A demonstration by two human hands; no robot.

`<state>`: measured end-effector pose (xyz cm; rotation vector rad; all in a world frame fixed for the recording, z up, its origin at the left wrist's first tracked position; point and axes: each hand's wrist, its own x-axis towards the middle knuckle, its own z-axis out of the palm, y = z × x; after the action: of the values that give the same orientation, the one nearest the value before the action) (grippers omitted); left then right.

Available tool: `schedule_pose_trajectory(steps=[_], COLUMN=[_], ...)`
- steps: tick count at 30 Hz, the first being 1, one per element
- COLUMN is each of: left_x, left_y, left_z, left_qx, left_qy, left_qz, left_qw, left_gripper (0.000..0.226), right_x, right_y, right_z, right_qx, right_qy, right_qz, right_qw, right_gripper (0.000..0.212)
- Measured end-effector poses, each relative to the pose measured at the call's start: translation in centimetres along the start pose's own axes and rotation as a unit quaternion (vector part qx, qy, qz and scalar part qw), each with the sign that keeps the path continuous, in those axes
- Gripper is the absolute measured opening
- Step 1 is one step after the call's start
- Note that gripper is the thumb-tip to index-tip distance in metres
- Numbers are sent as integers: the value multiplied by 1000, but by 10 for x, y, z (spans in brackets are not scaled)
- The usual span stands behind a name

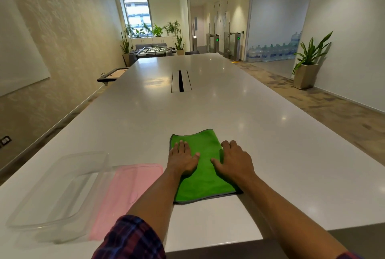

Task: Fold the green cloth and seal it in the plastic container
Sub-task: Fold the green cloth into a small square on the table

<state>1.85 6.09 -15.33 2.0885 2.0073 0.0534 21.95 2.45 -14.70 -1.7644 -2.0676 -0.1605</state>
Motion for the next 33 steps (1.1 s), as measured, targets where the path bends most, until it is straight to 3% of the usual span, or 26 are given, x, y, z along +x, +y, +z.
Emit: schedule_pose_trajectory(steps=[2, 3, 4, 6, 9, 11, 16, 19, 22, 25, 27, 30, 33], left_x=[2, 4, 6, 10, 13, 14, 6, -2, -14, -31, -37, -42, -38], left_y=[0, -1, -1, -3, -6, -8, -13, -8, -9, -15, -18, -21, -26], left_z=[-6, -11, -17, -27, -38, -44, -60, -67, -78, -94, -99, -101, -94], left_qx=[10, 17, 21, 23, -4, -45, -115, -172, -301, -452, -477, -429, -408], left_qy=[-20, -33, -50, -73, -72, -56, -29, -43, -63, -122, -148, -168, -124], left_qz=[5, 7, 8, 11, 24, 35, 53, 73, 73, 46, 59, 63, 43], left_qw=[1000, 999, 999, 997, 997, 997, 991, 982, 949, 882, 864, 885, 903], left_gripper=[83, 83, 82, 79, 69, 50, 47, 43, 40, 66, 75, 70, 59], right_x=[-1, -1, -3, -7, -12, -11, -8, -1, 14, 32, 43, 59, 73], right_y=[-4, -9, -15, -31, -47, -52, -65, -62, -58, -58, -58, -56, -53], right_z=[-18, -28, -36, -47, -50, -54, -55, -53, -59, -67, -73, -79, -77], right_qx=[35, 64, 81, 37, -19, -39, -116, -72, 24, 63, 84, 108, 107], right_qy=[46, 23, -36, -170, -213, -217, -247, -230, -182, -148, -136, -119, -115], right_qz=[-209, -311, -384, -431, -425, -420, -410, -346, -287, -242, -203, -154, -135], right_qw=[976, 948, 919, 885, 879, 880, 870, 907, 940, 957, 966, 975, 978], right_gripper=[54, 49, 48, 53, 37, 26, 42, 28, 32, 35, 25, 24, 27])
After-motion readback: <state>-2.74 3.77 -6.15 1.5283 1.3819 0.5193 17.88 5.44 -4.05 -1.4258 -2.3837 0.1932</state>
